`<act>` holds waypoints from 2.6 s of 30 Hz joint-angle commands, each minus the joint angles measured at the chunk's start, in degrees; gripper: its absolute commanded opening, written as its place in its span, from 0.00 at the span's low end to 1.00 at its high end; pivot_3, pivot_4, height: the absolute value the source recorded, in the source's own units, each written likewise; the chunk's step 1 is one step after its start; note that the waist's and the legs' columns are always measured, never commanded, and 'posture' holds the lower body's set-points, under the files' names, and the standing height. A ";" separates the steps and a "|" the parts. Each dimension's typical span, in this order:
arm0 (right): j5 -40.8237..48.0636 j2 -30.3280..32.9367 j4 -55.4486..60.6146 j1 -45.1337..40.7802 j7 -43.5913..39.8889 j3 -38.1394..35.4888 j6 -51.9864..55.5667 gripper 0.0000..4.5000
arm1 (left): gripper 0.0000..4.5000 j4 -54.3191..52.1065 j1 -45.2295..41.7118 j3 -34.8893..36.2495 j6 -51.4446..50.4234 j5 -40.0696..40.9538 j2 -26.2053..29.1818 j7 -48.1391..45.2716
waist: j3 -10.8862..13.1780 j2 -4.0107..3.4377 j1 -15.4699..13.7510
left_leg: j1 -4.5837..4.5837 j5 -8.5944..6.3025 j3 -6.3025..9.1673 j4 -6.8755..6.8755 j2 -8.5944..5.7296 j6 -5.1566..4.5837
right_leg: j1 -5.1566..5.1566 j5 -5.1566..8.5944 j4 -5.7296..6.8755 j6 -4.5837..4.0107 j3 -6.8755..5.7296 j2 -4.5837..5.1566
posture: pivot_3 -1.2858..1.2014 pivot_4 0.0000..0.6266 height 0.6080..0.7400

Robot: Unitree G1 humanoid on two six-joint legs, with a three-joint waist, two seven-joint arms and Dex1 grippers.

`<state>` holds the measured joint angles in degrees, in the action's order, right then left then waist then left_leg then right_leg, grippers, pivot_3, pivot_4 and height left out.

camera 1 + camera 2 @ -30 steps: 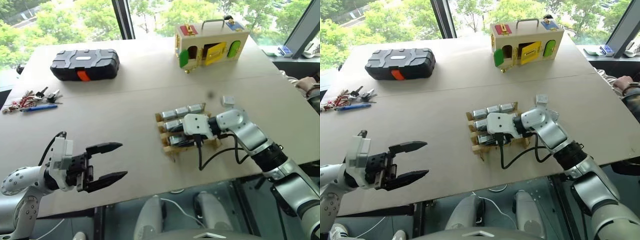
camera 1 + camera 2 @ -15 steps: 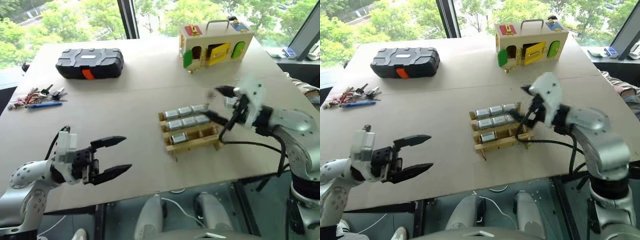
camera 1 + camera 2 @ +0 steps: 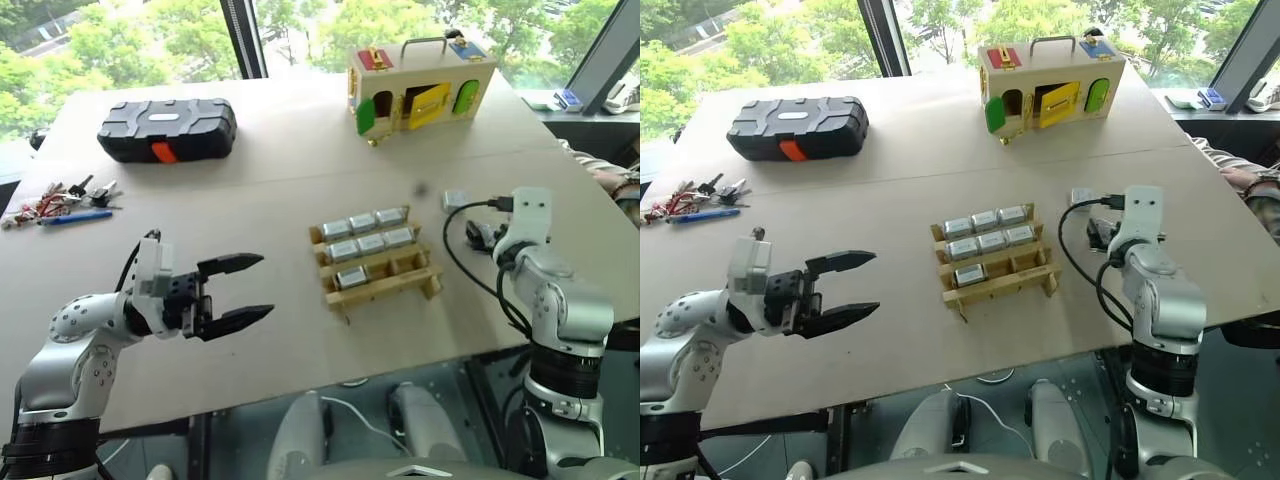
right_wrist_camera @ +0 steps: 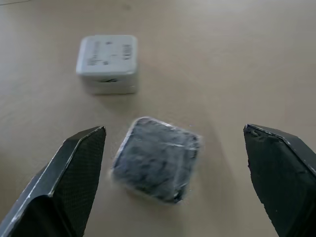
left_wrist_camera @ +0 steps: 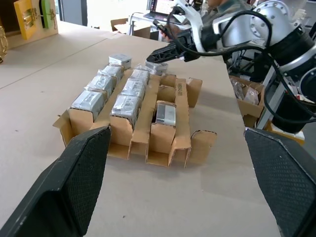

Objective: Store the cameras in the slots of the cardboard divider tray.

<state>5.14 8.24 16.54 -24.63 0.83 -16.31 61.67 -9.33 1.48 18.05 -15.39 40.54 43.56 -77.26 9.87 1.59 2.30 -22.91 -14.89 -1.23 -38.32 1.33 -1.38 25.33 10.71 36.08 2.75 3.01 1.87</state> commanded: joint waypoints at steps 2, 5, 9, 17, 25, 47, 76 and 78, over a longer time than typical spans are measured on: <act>1.25 -0.60 -1.42 -1.78 0.47 -1.01 -1.46 0.98 | 1.00 -1.53 0.13 2.23 0.78 0.67 0.87 0.21 | 0.00 0.00 0.12 | 0.00 0.00 0.01 0.01 0.01 0.00 | 0.01 0.00 0.00 0.00 -0.01 -0.02 | 0.52 0.24 1.00; 3.22 -2.03 -1.53 -2.53 -0.51 -0.56 -1.05 0.98 | 1.00 -1.89 0.33 2.76 0.66 0.86 0.98 0.42 | 0.00 0.00 0.27 | 0.03 0.00 0.01 0.01 0.06 0.00 | 0.00 0.01 0.01 0.00 -0.01 -0.06 | 0.52 0.24 1.00; 4.71 -2.78 -1.30 -2.88 -1.09 -0.24 -1.44 0.98 | 1.00 -2.24 1.17 3.50 0.68 0.84 0.92 0.30 | 0.02 -0.03 0.23 | 0.05 0.00 0.02 0.01 0.08 0.00 | 0.01 0.01 0.03 0.01 -0.01 -0.09 | 0.52 0.24 1.00; 3.38 -1.70 -3.48 -1.91 1.09 0.52 -1.51 0.98 | 1.00 -3.03 2.14 3.95 0.75 0.95 0.85 0.48 | 0.02 -0.04 0.12 | 0.02 0.00 0.01 0.01 0.07 0.00 | 0.00 0.01 0.01 0.00 -0.01 -0.05 | 0.52 0.24 1.00; 2.90 -0.84 -3.14 -0.61 1.30 1.03 -0.58 0.80 | 1.00 -3.23 0.31 3.84 -1.69 2.48 1.18 1.79 | 0.02 -0.04 0.17 | 0.03 0.00 0.02 0.01 0.06 0.00 | 0.01 0.02 0.01 0.00 -0.01 -0.07 | 0.52 0.24 1.00; -6.75 30.93 16.38 -7.73 -32.50 29.44 -40.94 0.44 | 1.00 8.91 -50.23 -9.16 -50.78 44.03 -16.86 67.03 | 0.15 -0.03 -0.04 | 0.10 0.01 0.29 -0.09 -0.05 0.00 | -0.19 -0.16 -0.01 0.40 -0.01 -0.19 | 0.52 0.24 1.00; 1.36 25.90 19.26 -2.52 -38.60 20.64 -34.66 1.00 | 0.19 5.40 -51.08 -13.51 -54.42 31.08 -15.90 47.00 | 0.15 -0.03 -1.01 | -0.03 0.01 0.27 -0.08 -0.15 0.01 | -0.18 -0.17 -0.12 0.35 -0.02 -0.05 | 0.52 0.24 1.00; 5.20 28.12 19.73 1.48 -41.41 16.09 -34.28 1.00 | 0.19 3.86 -50.98 -15.47 -53.84 28.68 -14.78 44.02 | 0.15 -0.03 -1.69 | -0.06 0.01 0.27 -0.08 -0.16 0.01 | -0.17 -0.17 -0.15 0.35 -0.03 -0.04 | 0.52 0.24 1.00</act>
<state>7.30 35.55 34.26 -23.99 -38.63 4.80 27.32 -2.57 -48.54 3.36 -70.00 70.64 28.20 -30.32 10.02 1.56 0.61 -22.98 -14.88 -0.95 -38.40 1.13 -1.38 25.15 10.54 35.92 3.10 2.96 1.86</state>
